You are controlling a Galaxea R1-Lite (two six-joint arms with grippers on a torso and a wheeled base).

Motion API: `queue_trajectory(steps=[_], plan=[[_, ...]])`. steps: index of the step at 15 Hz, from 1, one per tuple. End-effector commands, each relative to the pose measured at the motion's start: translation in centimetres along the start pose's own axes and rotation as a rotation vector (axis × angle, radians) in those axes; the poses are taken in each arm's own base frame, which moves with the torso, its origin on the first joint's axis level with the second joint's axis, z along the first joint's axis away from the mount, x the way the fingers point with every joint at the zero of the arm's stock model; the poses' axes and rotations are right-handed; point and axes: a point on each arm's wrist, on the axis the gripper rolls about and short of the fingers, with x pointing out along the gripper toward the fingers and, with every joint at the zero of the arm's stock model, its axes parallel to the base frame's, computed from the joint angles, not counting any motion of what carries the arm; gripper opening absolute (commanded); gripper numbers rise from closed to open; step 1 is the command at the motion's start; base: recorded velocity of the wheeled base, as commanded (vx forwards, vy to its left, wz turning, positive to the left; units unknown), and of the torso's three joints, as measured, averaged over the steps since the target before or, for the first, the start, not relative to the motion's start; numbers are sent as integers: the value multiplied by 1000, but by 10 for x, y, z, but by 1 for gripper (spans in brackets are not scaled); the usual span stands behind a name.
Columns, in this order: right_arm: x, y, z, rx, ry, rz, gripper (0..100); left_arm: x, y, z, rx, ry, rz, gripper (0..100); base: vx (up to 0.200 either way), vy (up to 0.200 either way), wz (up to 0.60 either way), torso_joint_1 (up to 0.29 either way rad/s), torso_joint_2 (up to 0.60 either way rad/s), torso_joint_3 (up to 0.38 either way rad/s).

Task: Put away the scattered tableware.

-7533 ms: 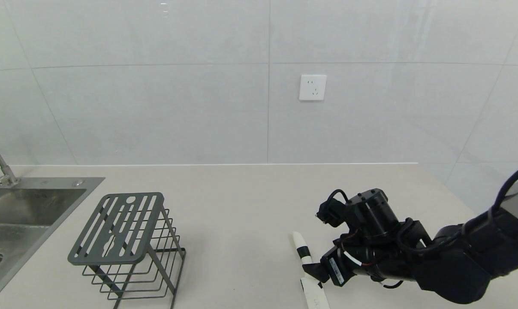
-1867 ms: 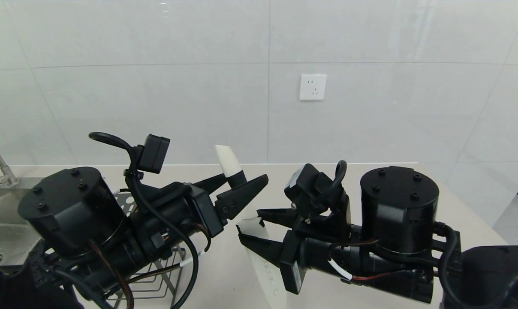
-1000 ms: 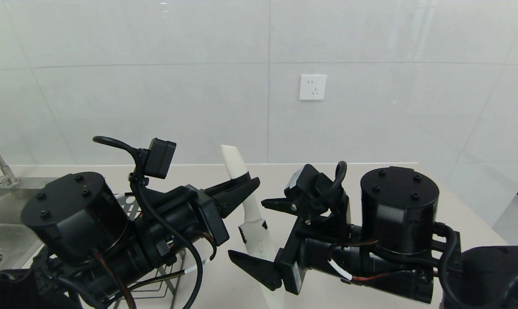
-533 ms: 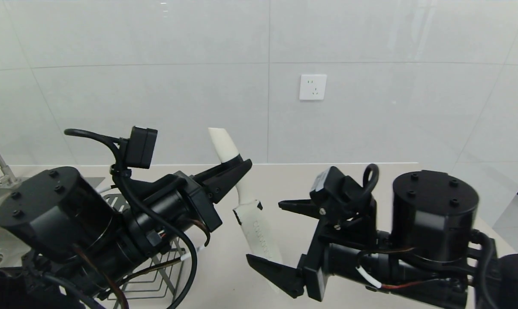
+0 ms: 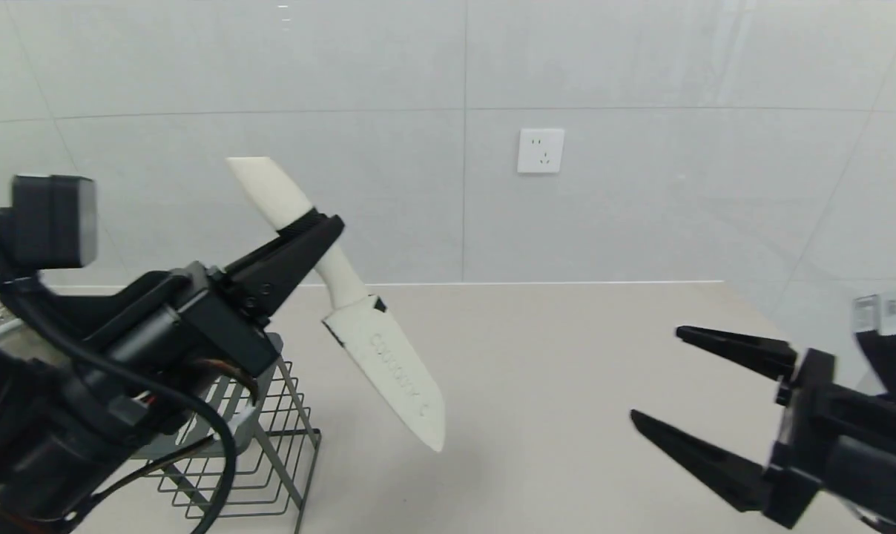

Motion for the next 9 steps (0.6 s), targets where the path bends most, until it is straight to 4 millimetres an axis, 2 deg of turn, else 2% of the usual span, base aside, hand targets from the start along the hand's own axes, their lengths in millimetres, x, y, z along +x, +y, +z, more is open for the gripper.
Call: queue_trajectory(steps=[1,2,3,5,7,9], plan=[[-91,-5,-12,-141,-198,-276,100,-55,8,43,162,-161,139,0,0,0,0,0,0,0],[-105,-1,-15,-171,-236,-321,100,-62,9,51,188,-193,166,0,0,0,0,0,0,0],[-128,11,-28,-236,-280,-440,100,-75,5,62,220,-242,192,0,0,0,0,0,0,0],[-152,37,-49,-279,-307,-554,100,-92,-10,75,248,-287,116,0,0,0,0,0,0,0],[-155,49,-80,-225,-189,-551,100,-96,-13,78,336,-280,83,0,0,0,0,0,0,0],[-154,49,-79,-224,-179,-504,100,-99,-12,79,408,-277,115,0,0,0,0,0,0,0]])
